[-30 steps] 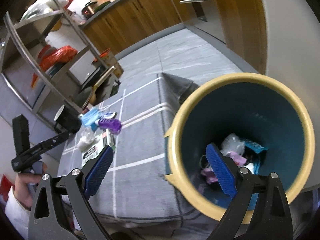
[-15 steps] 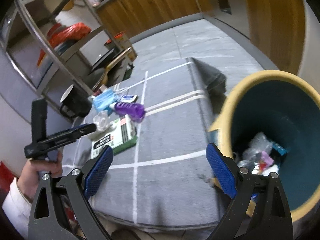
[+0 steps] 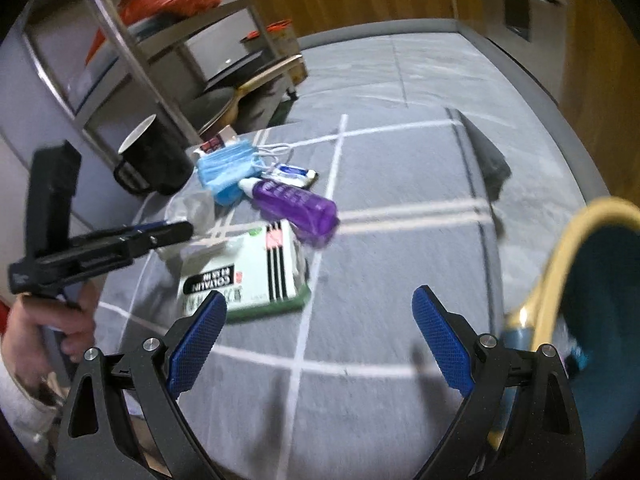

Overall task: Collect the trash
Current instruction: 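Grasp the white tissue with the left gripper while the right grasps the purple spray bottle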

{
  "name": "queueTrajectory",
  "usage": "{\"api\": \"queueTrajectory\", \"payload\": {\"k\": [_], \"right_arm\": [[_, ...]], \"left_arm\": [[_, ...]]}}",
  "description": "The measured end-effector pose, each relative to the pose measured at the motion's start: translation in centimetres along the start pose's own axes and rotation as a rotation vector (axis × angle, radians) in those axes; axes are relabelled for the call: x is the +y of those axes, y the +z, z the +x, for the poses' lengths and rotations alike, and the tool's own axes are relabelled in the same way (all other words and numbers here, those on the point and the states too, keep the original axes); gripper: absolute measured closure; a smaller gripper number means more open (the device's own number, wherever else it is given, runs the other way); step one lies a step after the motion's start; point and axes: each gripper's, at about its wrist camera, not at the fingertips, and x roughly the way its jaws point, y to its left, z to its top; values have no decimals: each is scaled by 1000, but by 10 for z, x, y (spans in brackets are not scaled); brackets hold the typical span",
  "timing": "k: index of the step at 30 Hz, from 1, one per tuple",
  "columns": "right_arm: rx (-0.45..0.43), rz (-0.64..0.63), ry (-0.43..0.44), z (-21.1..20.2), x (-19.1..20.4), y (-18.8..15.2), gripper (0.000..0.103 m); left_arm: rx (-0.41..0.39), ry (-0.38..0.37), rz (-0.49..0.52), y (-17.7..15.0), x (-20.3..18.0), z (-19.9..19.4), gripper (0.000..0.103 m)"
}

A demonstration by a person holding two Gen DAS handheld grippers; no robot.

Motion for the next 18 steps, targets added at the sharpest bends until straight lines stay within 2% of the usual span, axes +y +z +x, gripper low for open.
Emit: {"api": "queueTrajectory", "payload": {"k": [5,11,13,16,18], "right_arm": [[39,-158,-36,28,17,30,9],[83,-272,-36,57,27,56,11],[109,-309,-31,70,31,64,14],[159,-345,-25,91,31,71,29],[199,-356,-24,103,29,73,35]], "left_arm": [[-73,1,-92,11,13,-21,76],[-150,13,-229,20,42,-36,76],[-163,23,-252,21,46,-37,76],[-169,29,-272,22,51,-37,76],[-166,24,-277,23,51,-34,76]]}}
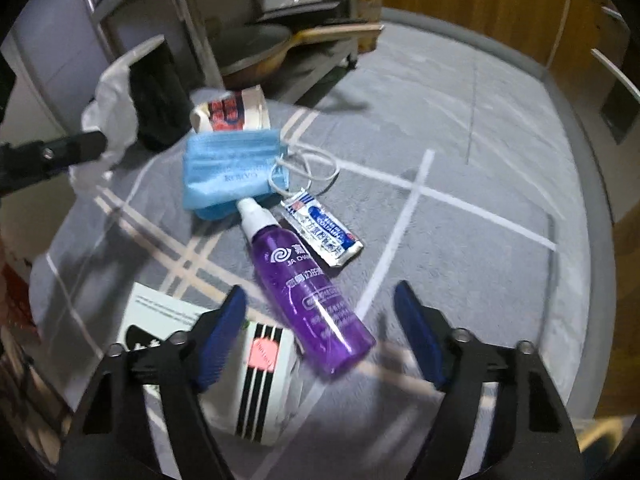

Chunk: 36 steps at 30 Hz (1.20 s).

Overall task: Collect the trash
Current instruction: 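Grasp the white tissue with the left gripper while the right grasps the purple spray bottle, then carry the tissue and spray bottle to the bin and release both inside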

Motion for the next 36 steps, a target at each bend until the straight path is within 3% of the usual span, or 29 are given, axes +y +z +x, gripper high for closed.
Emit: {"api": "queueTrajectory", "payload": {"k": [4,9,12,19,36], "right_arm": [[12,-14,29,8,-3,-4,42],[15,-48,63,0,-1,-13,62],[11,-48,77,-7,3,-23,67],[-39,-29,83,-43,4,-51,69],[-220,206,61,-143,-5,-122,70]], "left_arm": [[9,-14,-4,2,-3,6,76],[14,-32,10,2,-15,10,76],[8,-42,21,1,-22,9,75],[-7,-48,52,-2,-42,2,75],[-32,-103,152,-15,-97,-23,75]]}}
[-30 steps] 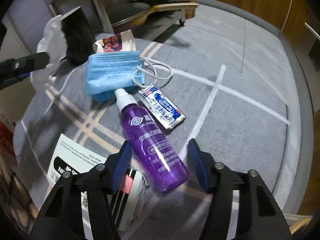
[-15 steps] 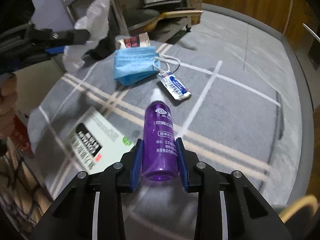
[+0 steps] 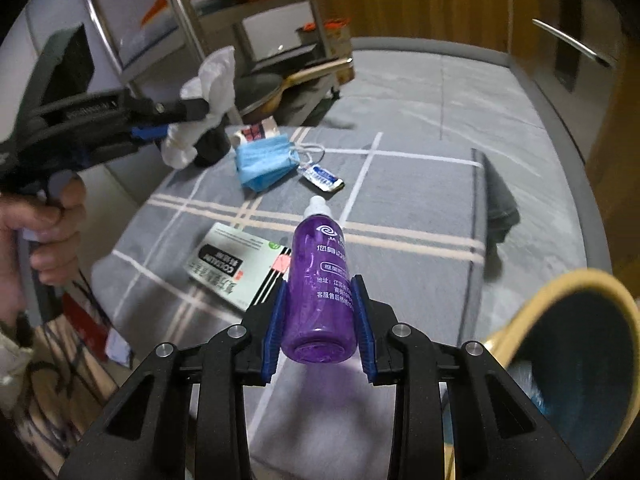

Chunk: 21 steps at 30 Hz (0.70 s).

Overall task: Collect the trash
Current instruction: 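Carry the tissue and spray bottle to the bin and release both inside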

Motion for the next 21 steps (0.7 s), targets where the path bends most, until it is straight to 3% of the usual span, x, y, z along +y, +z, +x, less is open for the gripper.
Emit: {"api": "queueTrajectory", "payload": {"k": [13,21], "right_arm": [[-127,142,4,-58,-11,-35,70],[-212,210,-43,-97,-38,-50,70]], "left_arm": [[29,-40,68,-22,-42,-7,76],[70,-160,49,-35,-75,2,76]]}}
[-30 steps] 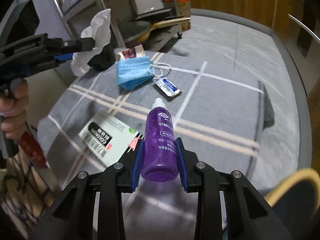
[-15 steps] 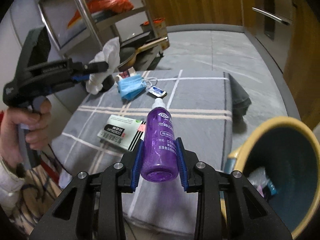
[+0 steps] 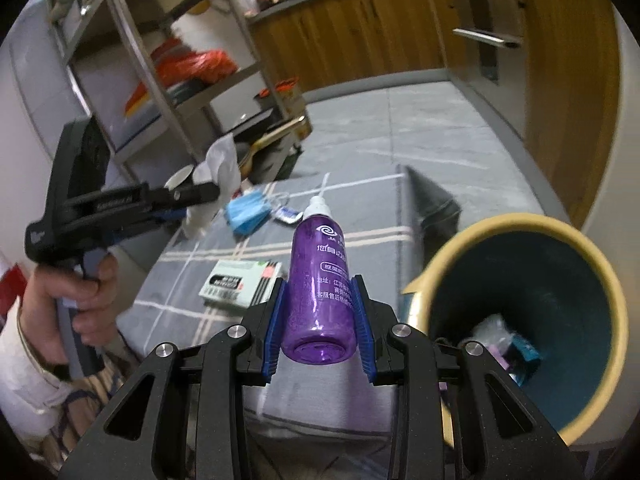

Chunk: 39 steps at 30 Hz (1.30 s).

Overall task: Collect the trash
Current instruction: 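Carry the tissue and spray bottle to the bin and release both inside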

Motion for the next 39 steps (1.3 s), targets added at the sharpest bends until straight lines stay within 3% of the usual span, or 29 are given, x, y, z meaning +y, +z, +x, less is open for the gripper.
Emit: {"api": "queueTrajectory", "payload": {"k": [11,19,24,29,33,39], "right_arm": [[-77,185,-109,-44,-71,-15,70],[-52,268,-197,-52,-102,-29,69],[-35,275,-220,-53,-106,-33,69],[-11,268,-234,-50,-106,-35,69],[13,270,-243,-44,-107,-35,69],[49,263,-267,-32,-105,-36,69]], "left_arm": [[104,-206,-39,-14,-63,60,75],[191,-332,-34,-34,-118,112,75],[218,-385,-99,-43,-120,135,74],[244,-370,-143,-48,-112,152,68],[249,-337,-154,-52,-103,150,42],[219,-340,-130,-46,-99,133,37]]}}
